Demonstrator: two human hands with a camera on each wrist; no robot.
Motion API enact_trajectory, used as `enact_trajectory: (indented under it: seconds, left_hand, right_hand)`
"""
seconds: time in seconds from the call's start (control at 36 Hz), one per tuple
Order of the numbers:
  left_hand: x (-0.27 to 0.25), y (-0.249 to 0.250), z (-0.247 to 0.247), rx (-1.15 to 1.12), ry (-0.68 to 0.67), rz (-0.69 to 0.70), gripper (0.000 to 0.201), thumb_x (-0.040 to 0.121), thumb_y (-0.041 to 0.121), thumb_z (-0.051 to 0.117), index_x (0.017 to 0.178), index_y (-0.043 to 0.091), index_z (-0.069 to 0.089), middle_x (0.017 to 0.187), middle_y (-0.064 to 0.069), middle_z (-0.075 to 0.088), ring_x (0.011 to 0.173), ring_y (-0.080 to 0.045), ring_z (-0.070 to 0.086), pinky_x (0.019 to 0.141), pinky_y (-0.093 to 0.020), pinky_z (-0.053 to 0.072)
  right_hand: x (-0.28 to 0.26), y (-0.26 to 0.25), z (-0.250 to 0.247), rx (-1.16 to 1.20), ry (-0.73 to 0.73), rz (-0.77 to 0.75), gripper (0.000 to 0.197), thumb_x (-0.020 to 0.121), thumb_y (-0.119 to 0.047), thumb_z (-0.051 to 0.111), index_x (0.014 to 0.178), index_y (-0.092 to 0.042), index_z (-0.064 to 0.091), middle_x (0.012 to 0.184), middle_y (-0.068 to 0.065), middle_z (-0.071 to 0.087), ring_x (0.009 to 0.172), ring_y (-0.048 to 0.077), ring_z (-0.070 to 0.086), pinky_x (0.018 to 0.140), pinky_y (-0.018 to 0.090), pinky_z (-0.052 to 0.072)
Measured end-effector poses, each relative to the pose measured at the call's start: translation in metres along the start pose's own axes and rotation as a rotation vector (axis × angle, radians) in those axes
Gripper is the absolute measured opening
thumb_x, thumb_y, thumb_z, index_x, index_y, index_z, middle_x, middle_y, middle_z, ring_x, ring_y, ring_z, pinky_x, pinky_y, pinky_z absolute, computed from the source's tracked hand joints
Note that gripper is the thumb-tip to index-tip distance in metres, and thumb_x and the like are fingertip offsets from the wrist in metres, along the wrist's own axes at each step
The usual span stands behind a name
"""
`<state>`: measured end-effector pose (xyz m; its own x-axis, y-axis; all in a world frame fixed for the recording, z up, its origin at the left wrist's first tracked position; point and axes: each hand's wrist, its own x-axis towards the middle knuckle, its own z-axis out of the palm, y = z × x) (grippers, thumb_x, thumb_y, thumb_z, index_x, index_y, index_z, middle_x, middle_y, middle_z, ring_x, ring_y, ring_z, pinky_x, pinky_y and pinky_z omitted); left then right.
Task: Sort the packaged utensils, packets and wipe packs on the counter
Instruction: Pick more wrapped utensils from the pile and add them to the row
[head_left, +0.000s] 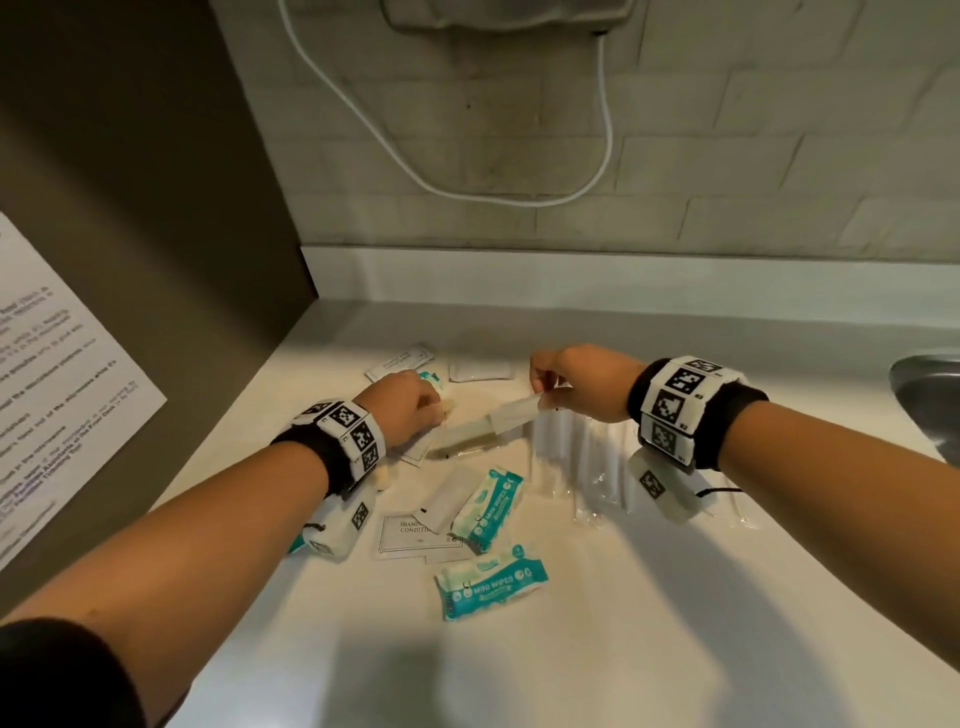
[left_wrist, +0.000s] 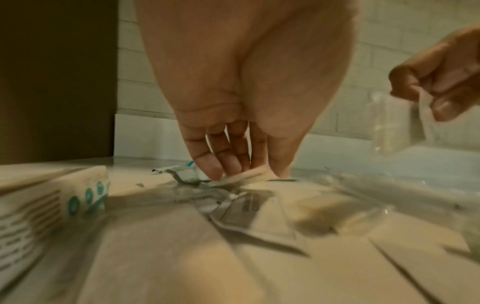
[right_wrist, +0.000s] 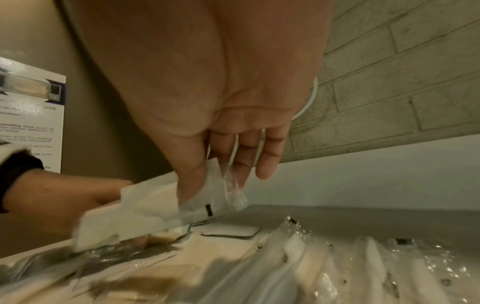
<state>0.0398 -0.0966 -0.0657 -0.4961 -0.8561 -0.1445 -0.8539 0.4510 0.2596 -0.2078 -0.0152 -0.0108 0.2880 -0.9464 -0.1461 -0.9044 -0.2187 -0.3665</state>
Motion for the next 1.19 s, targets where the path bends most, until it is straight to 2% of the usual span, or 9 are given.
enact_trajectory:
  seconds: [0.11, 0.25, 0.36, 0.47, 0.67, 0.78, 0.89, 1.06, 1.19]
  left_hand:
    - [-0.003, 0.002, -0.008, -0.139, 0.135, -0.01, 0.03, 0.1, 0.027, 0.046, 0.097, 0.007, 0.068, 0.091, -0.01, 0.068, 0.084, -0.025, 0.063, 0.076, -0.034, 0.051]
    - [-0.003, 0.004, -0.015, -0.222, 0.226, -0.015, 0.033, 0.104, 0.025, 0.038, 0.083, 0.01, 0.057, 0.069, -0.003, 0.055, 0.062, -0.02, 0.051, 0.053, -0.028, 0.036]
    - [-0.003, 0.004, -0.017, -0.321, 0.194, -0.039, 0.028, 0.104, 0.025, 0.039, 0.087, 0.012, 0.057, 0.073, -0.004, 0.056, 0.065, -0.022, 0.051, 0.053, -0.028, 0.037]
    - [-0.004, 0.005, -0.01, -0.377, 0.135, -0.088, 0.023, 0.1, 0.026, 0.048, 0.121, 0.021, 0.055, 0.087, 0.0, 0.063, 0.07, -0.017, 0.059, 0.06, -0.027, 0.045]
    - [-0.007, 0.01, -0.003, -0.22, -0.028, -0.111, 0.037, 0.095, 0.036, 0.057, 0.129, 0.022, 0.061, 0.13, -0.005, 0.06, 0.11, -0.018, 0.059, 0.089, -0.026, 0.043]
    - [-0.016, 0.033, -0.02, -0.411, 0.092, 0.007, 0.045, 0.099, 0.047, 0.046, 0.129, 0.018, 0.062, 0.133, -0.002, 0.059, 0.117, -0.017, 0.056, 0.094, -0.024, 0.037]
    - [-0.022, 0.051, -0.028, -0.568, -0.192, 0.059, 0.062, 0.082, 0.065, 0.059, 0.131, 0.029, 0.053, 0.116, 0.004, 0.067, 0.099, -0.016, 0.068, 0.089, -0.039, 0.056]
    - [-0.021, 0.043, -0.011, -0.504, -0.235, 0.045, 0.063, 0.076, 0.013, 0.078, 0.129, 0.028, 0.048, 0.104, 0.004, 0.071, 0.097, -0.014, 0.069, 0.089, -0.041, 0.056]
    - [-0.021, 0.028, -0.02, -0.489, -0.101, -0.032, 0.056, 0.079, 0.013, 0.079, 0.128, 0.021, 0.053, 0.096, 0.001, 0.062, 0.081, -0.012, 0.061, 0.068, -0.025, 0.049]
  right_hand:
    - [0.001, 0.0, -0.002, 0.043, 0.029, 0.031, 0.009, 0.093, -0.015, 0.056, 0.088, -0.02, 0.05, 0.078, -0.011, 0.054, 0.078, 0.02, 0.053, 0.07, 0.029, 0.04]
    - [0.002, 0.0, -0.005, 0.018, 0.033, 0.058, 0.011, 0.094, -0.016, 0.054, 0.089, -0.022, 0.046, 0.084, -0.001, 0.059, 0.08, 0.025, 0.057, 0.071, 0.033, 0.045]
    - [0.0, -0.003, -0.006, 0.032, -0.015, 0.048, 0.01, 0.094, -0.014, 0.054, 0.09, -0.021, 0.047, 0.089, 0.001, 0.059, 0.081, 0.023, 0.055, 0.071, 0.031, 0.044]
    - [-0.002, -0.006, 0.0, 0.022, -0.067, 0.037, 0.012, 0.094, -0.016, 0.053, 0.086, -0.024, 0.048, 0.083, -0.007, 0.056, 0.082, 0.021, 0.055, 0.077, 0.034, 0.047]
    - [-0.001, -0.014, 0.001, 0.041, -0.094, 0.008, 0.024, 0.094, -0.014, 0.053, 0.079, -0.031, 0.045, 0.095, 0.001, 0.062, 0.086, 0.022, 0.057, 0.079, 0.034, 0.048]
    - [0.003, -0.016, -0.003, 0.073, -0.083, -0.007, 0.01, 0.095, -0.014, 0.054, 0.09, -0.022, 0.049, 0.095, 0.002, 0.062, 0.086, 0.021, 0.057, 0.075, 0.028, 0.043]
    - [0.011, -0.019, -0.006, 0.097, -0.059, 0.01, 0.007, 0.096, -0.017, 0.053, 0.102, -0.016, 0.051, 0.097, 0.003, 0.064, 0.086, 0.019, 0.058, 0.075, 0.028, 0.042]
    - [0.015, -0.019, -0.007, 0.115, -0.028, 0.015, 0.005, 0.096, -0.016, 0.052, 0.097, -0.018, 0.048, 0.099, 0.006, 0.063, 0.084, 0.021, 0.056, 0.071, 0.027, 0.041]
    - [0.016, -0.01, -0.008, 0.06, 0.136, 0.039, 0.012, 0.097, -0.011, 0.049, 0.107, -0.008, 0.054, 0.107, 0.012, 0.061, 0.094, 0.027, 0.057, 0.076, 0.026, 0.038]
